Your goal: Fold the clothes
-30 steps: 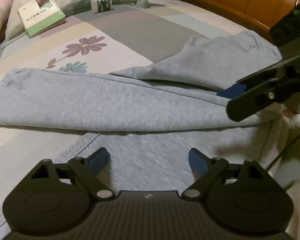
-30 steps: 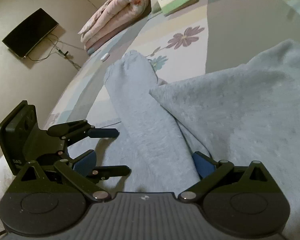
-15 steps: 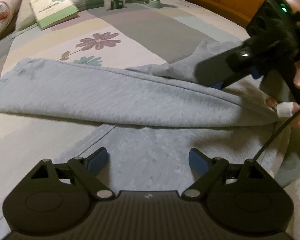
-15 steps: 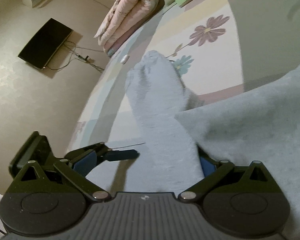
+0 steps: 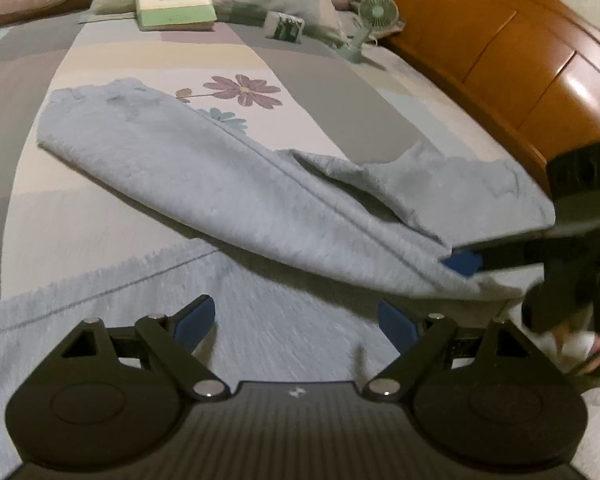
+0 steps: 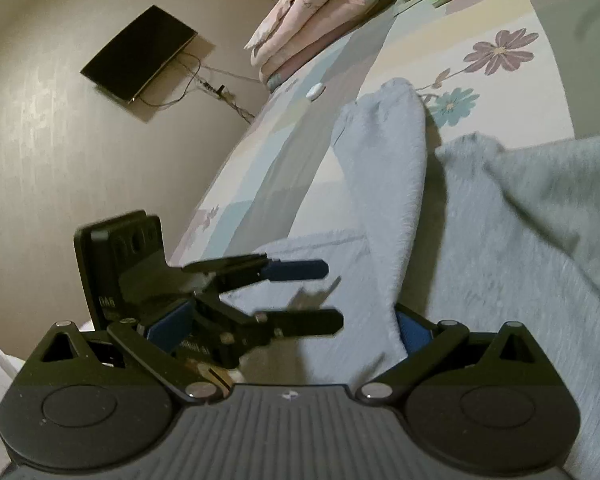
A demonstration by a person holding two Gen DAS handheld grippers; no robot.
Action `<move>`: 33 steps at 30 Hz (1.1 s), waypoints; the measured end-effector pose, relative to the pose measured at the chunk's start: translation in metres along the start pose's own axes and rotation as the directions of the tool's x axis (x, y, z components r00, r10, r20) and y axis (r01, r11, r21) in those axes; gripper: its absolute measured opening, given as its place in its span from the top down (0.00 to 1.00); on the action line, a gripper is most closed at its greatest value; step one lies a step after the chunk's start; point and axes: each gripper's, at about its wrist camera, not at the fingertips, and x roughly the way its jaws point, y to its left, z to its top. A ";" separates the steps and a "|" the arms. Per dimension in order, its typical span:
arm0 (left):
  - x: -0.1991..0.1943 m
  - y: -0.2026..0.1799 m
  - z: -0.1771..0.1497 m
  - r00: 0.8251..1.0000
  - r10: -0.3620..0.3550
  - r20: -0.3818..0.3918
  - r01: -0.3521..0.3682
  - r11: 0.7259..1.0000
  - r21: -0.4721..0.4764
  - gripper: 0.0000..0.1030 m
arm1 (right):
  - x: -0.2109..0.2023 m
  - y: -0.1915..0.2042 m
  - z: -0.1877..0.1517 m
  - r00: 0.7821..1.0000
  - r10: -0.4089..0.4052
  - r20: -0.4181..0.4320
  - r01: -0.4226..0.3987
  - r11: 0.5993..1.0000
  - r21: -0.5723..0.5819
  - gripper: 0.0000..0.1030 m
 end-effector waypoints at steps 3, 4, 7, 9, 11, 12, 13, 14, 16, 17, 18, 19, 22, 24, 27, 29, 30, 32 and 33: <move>-0.007 -0.001 -0.008 1.000 -0.006 0.007 0.006 1.000 0.004 0.14 | 0.000 0.006 -0.012 1.000 -0.016 -0.007 0.016 1.000 0.006 0.00; -0.006 0.000 -0.009 1.000 -0.018 0.008 0.019 1.000 -0.005 0.14 | 0.000 0.007 -0.017 1.000 -0.022 -0.010 0.022 1.000 0.008 0.00; -0.004 0.005 -0.015 0.998 -0.062 0.003 0.062 0.997 -0.053 0.14 | 0.000 0.013 -0.029 0.999 -0.038 -0.017 0.038 0.999 0.014 0.00; -0.001 0.007 -0.017 0.997 -0.074 -0.001 0.073 0.994 -0.081 0.14 | 0.000 0.017 -0.037 0.999 -0.049 -0.022 0.049 0.999 0.018 0.00; 0.003 0.008 -0.018 0.996 -0.089 -0.005 0.088 0.991 -0.102 0.14 | -0.002 0.020 -0.045 0.998 -0.062 -0.021 0.062 0.998 0.021 0.00; 0.006 0.009 -0.018 0.995 -0.097 -0.007 0.096 0.989 -0.112 0.14 | -0.008 0.021 -0.047 0.997 -0.075 -0.005 0.075 0.997 0.022 0.00; 0.008 0.010 -0.017 0.994 -0.108 -0.004 0.107 0.987 -0.124 0.14 | -0.014 0.022 -0.049 0.996 -0.088 0.012 0.087 0.996 0.023 0.00; 0.010 0.011 -0.016 0.993 -0.119 -0.002 0.118 0.984 -0.136 0.14 | -0.020 0.023 -0.051 0.995 -0.101 0.028 0.100 0.995 0.024 0.00; 0.014 0.015 -0.013 0.989 -0.146 0.013 0.146 0.975 -0.169 0.14 | -0.032 0.024 -0.055 0.990 -0.127 0.060 0.125 0.992 0.027 0.00; 0.017 0.017 -0.011 0.987 -0.160 0.022 0.161 0.969 -0.185 0.14 | -0.038 0.025 -0.056 0.987 -0.141 0.079 0.139 0.990 0.030 0.00; 0.020 0.020 -0.009 0.983 -0.180 0.029 0.182 0.962 -0.205 0.14 | -0.045 0.023 -0.058 0.982 -0.159 0.105 0.156 0.987 0.039 0.00; 0.024 0.023 -0.007 0.979 -0.199 0.038 0.202 0.953 -0.224 0.14 | -0.052 0.022 -0.059 0.976 -0.177 0.131 0.171 0.984 0.050 0.00; 0.035 0.034 -0.003 0.966 -0.248 0.073 0.258 0.919 -0.297 0.14 | -0.070 0.011 -0.064 0.956 -0.206 0.209 0.186 0.976 0.112 0.00; 0.042 0.041 0.001 0.959 -0.266 0.096 0.283 0.899 -0.334 0.14 | -0.075 0.006 -0.069 0.948 -0.211 0.239 0.181 0.973 0.144 0.00; 0.052 0.052 0.009 0.950 -0.285 0.130 0.314 0.870 -0.381 0.14 | -0.082 -0.002 -0.075 0.934 -0.223 0.279 0.174 0.967 0.188 0.00; 0.056 0.058 0.015 0.948 -0.282 0.150 0.319 0.855 -0.410 0.14 | -0.080 -0.006 -0.074 0.928 -0.247 0.278 0.195 0.960 0.200 0.00; 0.058 0.061 0.016 0.947 -0.277 0.164 0.321 0.848 -0.421 0.14 | -0.081 -0.008 -0.074 0.926 -0.256 0.278 0.203 0.958 0.204 0.00; 0.062 0.067 0.019 0.942 -0.275 0.191 0.333 0.831 -0.446 0.14 | -0.081 -0.011 -0.074 0.922 -0.266 0.281 0.210 0.954 0.213 0.00; 0.064 0.069 0.020 0.938 -0.278 0.205 0.343 0.819 -0.460 0.14 | -0.081 -0.013 -0.074 0.921 -0.268 0.284 0.211 0.953 0.217 0.00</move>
